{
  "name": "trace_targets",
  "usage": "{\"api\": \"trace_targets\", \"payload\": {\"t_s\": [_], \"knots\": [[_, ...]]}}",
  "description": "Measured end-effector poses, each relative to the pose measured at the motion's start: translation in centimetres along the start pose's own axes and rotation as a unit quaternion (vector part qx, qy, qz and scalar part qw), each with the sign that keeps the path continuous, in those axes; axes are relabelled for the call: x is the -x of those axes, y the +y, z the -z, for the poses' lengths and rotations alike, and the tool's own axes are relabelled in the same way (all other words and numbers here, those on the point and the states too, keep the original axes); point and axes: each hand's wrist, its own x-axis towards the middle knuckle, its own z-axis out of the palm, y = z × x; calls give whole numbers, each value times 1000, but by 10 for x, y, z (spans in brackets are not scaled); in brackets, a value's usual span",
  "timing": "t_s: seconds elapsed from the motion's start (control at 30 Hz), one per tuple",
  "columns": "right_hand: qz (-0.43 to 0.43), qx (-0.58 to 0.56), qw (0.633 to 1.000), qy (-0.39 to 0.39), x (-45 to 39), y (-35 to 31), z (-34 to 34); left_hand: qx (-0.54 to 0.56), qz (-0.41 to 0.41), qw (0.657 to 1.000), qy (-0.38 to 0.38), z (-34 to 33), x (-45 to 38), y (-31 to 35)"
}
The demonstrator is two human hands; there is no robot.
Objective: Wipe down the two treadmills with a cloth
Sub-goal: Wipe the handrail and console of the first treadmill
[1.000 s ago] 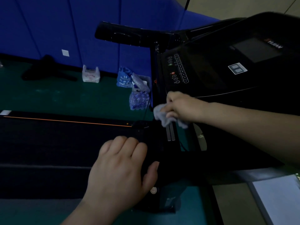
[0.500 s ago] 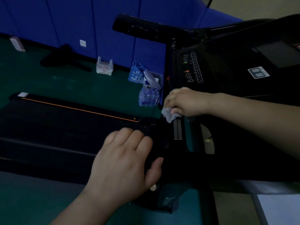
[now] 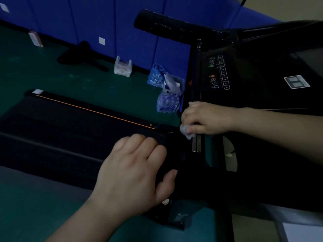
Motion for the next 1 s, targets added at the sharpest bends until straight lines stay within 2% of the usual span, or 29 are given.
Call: {"api": "trace_targets", "payload": {"t_s": [0.17, 0.23, 0.3, 0.4, 0.5, 0.63, 0.7, 0.77, 0.87, 0.93, 1.0], "knots": [[168, -42, 985, 23, 16, -58, -22, -2, 2, 1000, -3, -1, 0, 0], [156, -48, 986, 40, 9, -41, -19, -4, 4, 1000, -4, 0, 0, 0], [96, -37, 993, 59, 1, -10, -11, -8, 5, 1000, -5, 0, 0, 0], [1, 20, 999, 47, -7, 17, -7, -9, 5, 1000, -3, 1, -1, 0], [16, 19, 999, 38, -1, -5, -14, -8, 6, 1000, -3, 2, 1, 0], [81, -57, 995, 25, 17, -42, -19, -2, 4, 1000, -8, 4, 1, 1], [77, -77, 994, 30, 21, -46, -19, 11, 4, 1000, -19, 7, 1, 0], [29, -89, 995, 47, 21, -49, -16, 42, -1, 998, -41, 11, 1, -2], [-95, -126, 981, 111, 18, -60, 0, 132, -26, 989, -52, 24, 0, -13], [-184, -173, 949, 187, 14, -78, 16, 171, -29, 984, -29, 38, 2, -30], [-245, -219, 901, 284, 2, -109, 33, 166, -7, 986, 3, 54, 5, -61]]}}
